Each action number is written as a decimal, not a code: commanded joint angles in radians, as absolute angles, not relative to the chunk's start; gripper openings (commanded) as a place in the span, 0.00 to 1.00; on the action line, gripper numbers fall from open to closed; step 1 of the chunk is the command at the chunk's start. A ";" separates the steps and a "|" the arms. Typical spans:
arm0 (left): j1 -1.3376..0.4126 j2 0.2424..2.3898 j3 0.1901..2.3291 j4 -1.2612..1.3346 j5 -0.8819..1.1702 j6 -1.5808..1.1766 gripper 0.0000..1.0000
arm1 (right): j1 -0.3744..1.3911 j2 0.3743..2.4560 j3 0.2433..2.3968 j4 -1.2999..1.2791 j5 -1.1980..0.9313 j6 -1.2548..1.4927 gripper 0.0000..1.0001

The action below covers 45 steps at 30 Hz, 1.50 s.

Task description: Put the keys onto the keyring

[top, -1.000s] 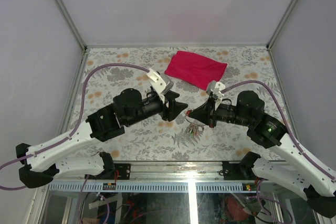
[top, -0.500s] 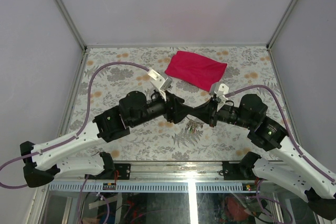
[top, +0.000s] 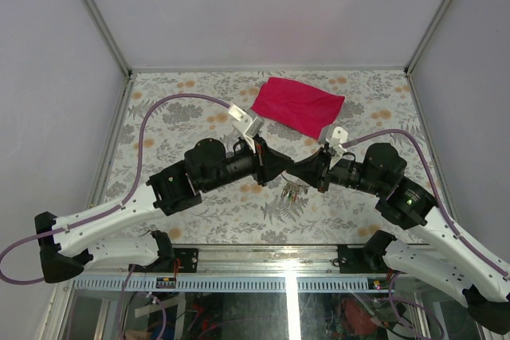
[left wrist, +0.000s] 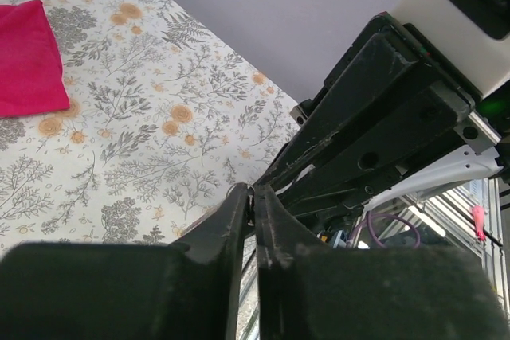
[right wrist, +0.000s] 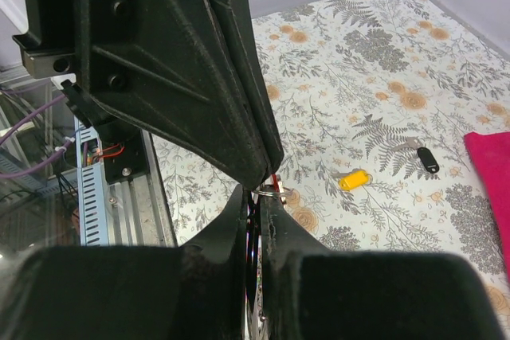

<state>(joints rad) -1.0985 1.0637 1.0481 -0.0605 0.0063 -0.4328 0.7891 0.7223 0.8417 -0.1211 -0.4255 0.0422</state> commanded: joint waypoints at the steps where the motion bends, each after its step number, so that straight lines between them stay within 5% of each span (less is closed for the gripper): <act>1: -1.096 1.059 1.037 0.019 0.038 -0.440 0.03 | 0.795 0.704 0.856 -0.022 -0.398 0.046 0.00; 8: -1.096 1.048 1.022 0.034 0.048 -0.455 0.00 | 0.794 0.701 0.853 -0.017 -0.387 0.053 0.01; 19: -1.096 1.031 1.019 0.039 0.035 -0.453 0.00 | 0.795 0.667 0.813 -0.026 -0.360 0.067 0.32; 45: -1.096 1.026 1.023 0.000 -0.084 -0.464 0.00 | 0.795 0.602 0.831 -0.235 -0.328 0.080 0.43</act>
<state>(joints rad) -1.0969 1.0550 1.0203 -0.0498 -0.0219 -0.4526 0.7921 0.6018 0.7914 -0.2214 -0.3332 0.0639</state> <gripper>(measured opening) 0.021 0.420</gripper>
